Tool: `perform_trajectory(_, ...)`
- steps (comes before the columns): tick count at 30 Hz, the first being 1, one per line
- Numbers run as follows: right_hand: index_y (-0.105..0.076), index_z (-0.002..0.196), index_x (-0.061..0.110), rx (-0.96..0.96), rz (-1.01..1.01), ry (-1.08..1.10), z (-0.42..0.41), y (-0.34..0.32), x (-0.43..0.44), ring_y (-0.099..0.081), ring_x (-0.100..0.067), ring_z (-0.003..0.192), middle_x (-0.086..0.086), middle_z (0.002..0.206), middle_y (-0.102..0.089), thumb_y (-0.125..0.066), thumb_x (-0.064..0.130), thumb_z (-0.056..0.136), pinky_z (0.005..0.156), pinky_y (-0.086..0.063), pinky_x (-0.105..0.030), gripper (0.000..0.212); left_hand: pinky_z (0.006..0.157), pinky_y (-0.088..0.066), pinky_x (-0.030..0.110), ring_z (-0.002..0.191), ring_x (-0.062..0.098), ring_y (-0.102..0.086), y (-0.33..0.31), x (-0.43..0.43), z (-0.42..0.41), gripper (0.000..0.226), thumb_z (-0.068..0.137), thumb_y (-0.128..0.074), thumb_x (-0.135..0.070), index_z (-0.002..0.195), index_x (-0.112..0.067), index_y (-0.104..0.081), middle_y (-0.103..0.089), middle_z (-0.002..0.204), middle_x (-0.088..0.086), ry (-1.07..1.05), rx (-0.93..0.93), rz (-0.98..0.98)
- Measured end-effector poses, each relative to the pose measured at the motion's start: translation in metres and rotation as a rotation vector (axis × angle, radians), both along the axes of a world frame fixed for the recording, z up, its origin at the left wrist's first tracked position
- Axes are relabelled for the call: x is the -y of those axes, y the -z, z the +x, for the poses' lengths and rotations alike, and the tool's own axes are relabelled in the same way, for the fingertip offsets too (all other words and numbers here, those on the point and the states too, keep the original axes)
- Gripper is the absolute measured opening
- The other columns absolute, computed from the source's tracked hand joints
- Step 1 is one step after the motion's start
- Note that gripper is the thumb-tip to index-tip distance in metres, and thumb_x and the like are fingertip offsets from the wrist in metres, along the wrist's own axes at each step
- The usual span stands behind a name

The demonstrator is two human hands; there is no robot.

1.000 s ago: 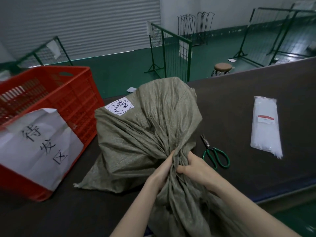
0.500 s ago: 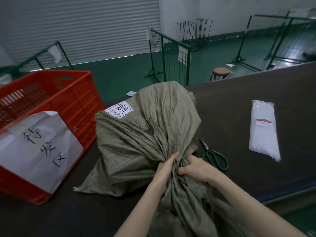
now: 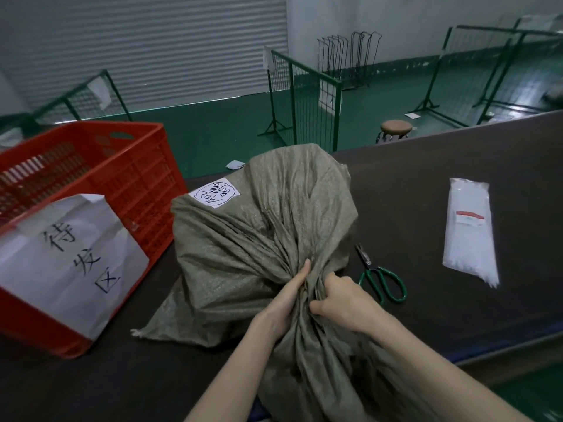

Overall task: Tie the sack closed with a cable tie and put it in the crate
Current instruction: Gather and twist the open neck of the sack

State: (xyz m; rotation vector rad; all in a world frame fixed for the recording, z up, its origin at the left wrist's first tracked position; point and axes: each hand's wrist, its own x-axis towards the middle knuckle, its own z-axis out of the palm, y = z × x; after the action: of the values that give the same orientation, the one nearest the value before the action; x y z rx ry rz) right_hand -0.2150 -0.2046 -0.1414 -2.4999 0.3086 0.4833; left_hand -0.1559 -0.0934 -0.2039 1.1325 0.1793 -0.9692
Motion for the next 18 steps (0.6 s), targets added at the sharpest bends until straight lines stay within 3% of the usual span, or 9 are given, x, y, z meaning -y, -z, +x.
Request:
perform_trajectory(3, -0.043, 0.119, 0.006, 0.081, -0.027, 0.013, -0.005, 0.002, -0.006, -0.056, -0.036, 0.109, -0.015, 0.120, -0.057, -0.056, 0.038, 0.084, 0.077, -0.041, -0.036, 0.049, 0.091, -0.052, 0.033, 0.100, 0.022, -0.069, -0.006, 0.007, 0.007, 0.052, 0.081, -0.061, -0.047, 0.116, -0.008, -0.069, -0.072, 0.114, 0.012, -0.109, 0.016, -0.094)
perform_trajectory(7, -0.044, 0.117, 0.004, 0.166, 0.113, 0.027, 0.000, -0.002, -0.015, -0.056, -0.038, 0.111, -0.018, 0.121, -0.058, -0.057, 0.030, 0.085, 0.075, -0.039, -0.031, 0.044, 0.099, -0.050, 0.037, 0.107, 0.029, -0.066, -0.019, 0.007, 0.026, 0.051, 0.078, -0.072, -0.030, 0.121, -0.003, -0.065, -0.068, 0.118, 0.018, -0.174, 0.087, -0.060)
perform_trajectory(9, -0.045, 0.123, 0.004, 0.190, 0.201, 0.034, 0.004, -0.004, -0.021, -0.057, -0.035, 0.112, -0.016, 0.122, -0.059, -0.059, 0.027, 0.083, 0.079, -0.045, -0.030, 0.048, 0.084, -0.057, 0.031, 0.096, 0.028, -0.070, -0.022, 0.002, 0.038, 0.037, 0.079, -0.072, -0.019, 0.110, 0.000, -0.069, -0.071, 0.110, 0.019, -0.248, 0.169, 0.031)
perform_trajectory(11, -0.044, 0.129, 0.004, 0.215, 0.297, 0.044, 0.009, -0.006, -0.026, -0.058, -0.030, 0.113, -0.013, 0.122, -0.061, -0.061, 0.024, 0.080, 0.091, -0.049, -0.035, 0.055, 0.070, -0.056, 0.027, 0.076, 0.022, -0.071, -0.026, -0.001, 0.047, 0.018, 0.080, -0.069, -0.010, 0.094, 0.000, -0.072, -0.072, 0.095, 0.018, -0.311, 0.245, 0.117)
perform_trajectory(13, -0.041, 0.134, 0.006, 0.223, 0.344, 0.039, 0.015, -0.005, -0.031, -0.058, -0.026, 0.114, -0.012, 0.124, -0.061, -0.062, 0.022, 0.079, 0.095, -0.048, -0.034, 0.061, 0.061, -0.055, 0.024, 0.064, 0.019, -0.068, -0.026, -0.005, 0.055, 0.013, 0.083, -0.064, -0.005, 0.090, 0.003, -0.070, -0.070, 0.081, 0.015, -0.367, 0.283, 0.207)
perform_trajectory(15, -0.040, 0.135, 0.010, 0.218, 0.400, 0.048, 0.021, -0.004, -0.034, -0.058, -0.023, 0.112, -0.009, 0.122, -0.061, -0.063, 0.021, 0.080, 0.092, -0.048, -0.031, 0.060, 0.055, -0.054, 0.021, 0.062, 0.017, -0.066, -0.024, -0.011, 0.060, 0.015, 0.085, -0.060, -0.003, 0.095, 0.005, -0.067, -0.068, 0.076, 0.012, -0.428, 0.275, 0.287)
perform_trajectory(18, -0.043, 0.116, 0.012, 0.231, 0.435, 0.107, 0.028, 0.006, -0.040, -0.059, -0.022, 0.104, -0.006, 0.112, -0.061, -0.065, 0.024, 0.080, 0.079, -0.044, -0.029, 0.043, 0.045, -0.052, 0.020, 0.051, 0.014, -0.065, -0.015, -0.020, 0.065, 0.017, 0.086, -0.056, 0.002, 0.098, 0.008, -0.066, -0.066, 0.073, 0.011, -0.481, 0.230, 0.322)
